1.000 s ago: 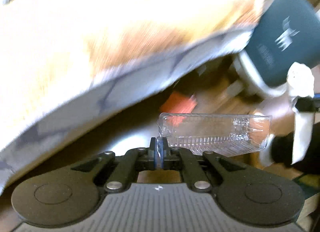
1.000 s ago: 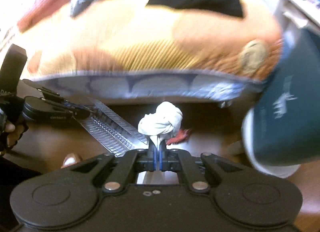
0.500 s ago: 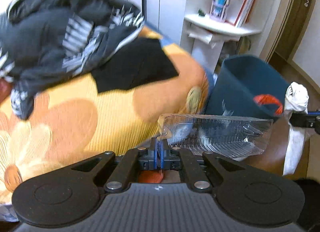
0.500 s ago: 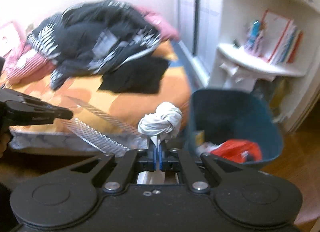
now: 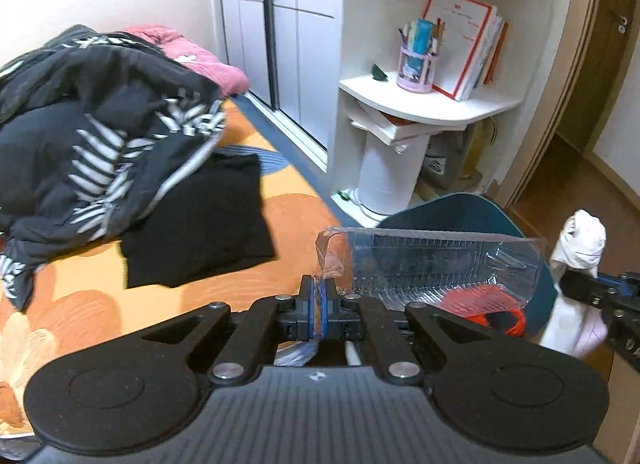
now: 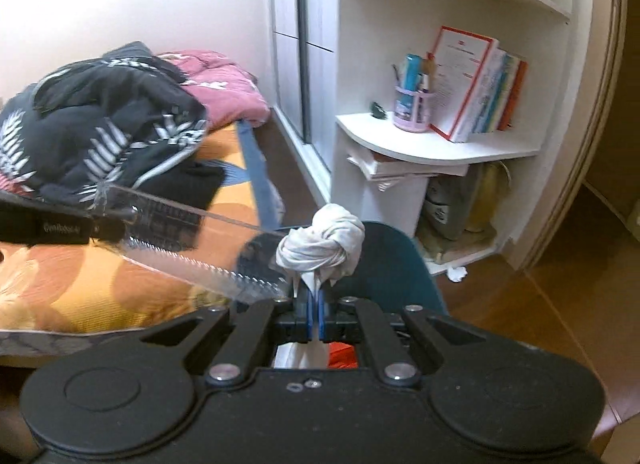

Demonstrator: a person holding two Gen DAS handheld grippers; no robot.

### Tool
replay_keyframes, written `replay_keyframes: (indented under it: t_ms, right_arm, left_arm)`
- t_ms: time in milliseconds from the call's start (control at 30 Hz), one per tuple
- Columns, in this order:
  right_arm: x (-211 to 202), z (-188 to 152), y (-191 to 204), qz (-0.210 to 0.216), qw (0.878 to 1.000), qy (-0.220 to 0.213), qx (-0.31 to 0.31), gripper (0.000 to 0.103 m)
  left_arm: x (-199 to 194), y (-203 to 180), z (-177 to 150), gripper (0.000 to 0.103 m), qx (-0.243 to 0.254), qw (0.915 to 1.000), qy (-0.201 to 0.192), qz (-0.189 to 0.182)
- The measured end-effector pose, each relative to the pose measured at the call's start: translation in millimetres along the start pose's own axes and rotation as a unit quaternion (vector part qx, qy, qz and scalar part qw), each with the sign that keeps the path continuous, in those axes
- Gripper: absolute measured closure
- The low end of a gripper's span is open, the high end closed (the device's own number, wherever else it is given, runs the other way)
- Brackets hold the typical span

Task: Collect trash
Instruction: 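Lift the tray and tissue out from under the bed toward the wastebasket, then lower the tray and tissue into the wastebasket and open both tools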

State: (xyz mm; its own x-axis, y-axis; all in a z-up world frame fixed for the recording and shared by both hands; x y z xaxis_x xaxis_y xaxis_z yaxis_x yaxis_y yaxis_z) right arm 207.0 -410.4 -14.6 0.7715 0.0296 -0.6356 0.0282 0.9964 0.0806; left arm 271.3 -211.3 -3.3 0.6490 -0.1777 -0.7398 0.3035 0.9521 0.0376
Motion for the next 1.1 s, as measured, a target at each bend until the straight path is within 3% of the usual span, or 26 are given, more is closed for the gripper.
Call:
replay_keyframes:
  t_ms: [333, 667, 867, 1067, 1100]
  right_arm:
    - [61, 3, -31, -0.012, 0.999, 0.033, 0.031, 0.1]
    - [114, -21, -58, -0.014, 0.992, 0.093, 0.08, 0.099]
    - [123, -34, -63, -0.02, 0.988, 0.117, 0.097, 0.09]
    - [115, -40, -60, -0.022, 0.987, 0.127, 0.091, 0.085]
    - [114, -40, -60, -0.02, 0.988, 0.126, 0.089, 0.08]
  left_arm:
    - [77, -64, 17, 0.1, 0.041, 0.9986, 0.033, -0.001]
    - [135, -104, 8, 0.099, 0.109, 0.99, 0.089, -0.013]
    - [155, -117, -5, 0.098, 0.126, 0.9837, 0.127, -0.023]
    - [162, -122, -11, 0.09, 0.119, 0.9795, 0.158, -0.039]
    - [161, -121, -11, 0.082, 0.114, 0.9797, 0.159, -0.044]
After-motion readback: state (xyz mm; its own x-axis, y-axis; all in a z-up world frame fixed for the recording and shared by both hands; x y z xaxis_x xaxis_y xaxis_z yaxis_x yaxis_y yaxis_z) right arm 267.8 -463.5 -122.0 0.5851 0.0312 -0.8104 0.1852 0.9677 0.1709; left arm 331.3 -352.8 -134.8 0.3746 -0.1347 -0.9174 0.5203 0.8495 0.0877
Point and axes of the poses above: each gripper's, at about its wrist camera, not at the fingertips, and x roughly the way its jaws point, y to its left, z to its top, the point moved 1 cm from there along x, roughly the way its jaws point, and after that the axes turned 4 degrees about x, right-handed, at the moved point
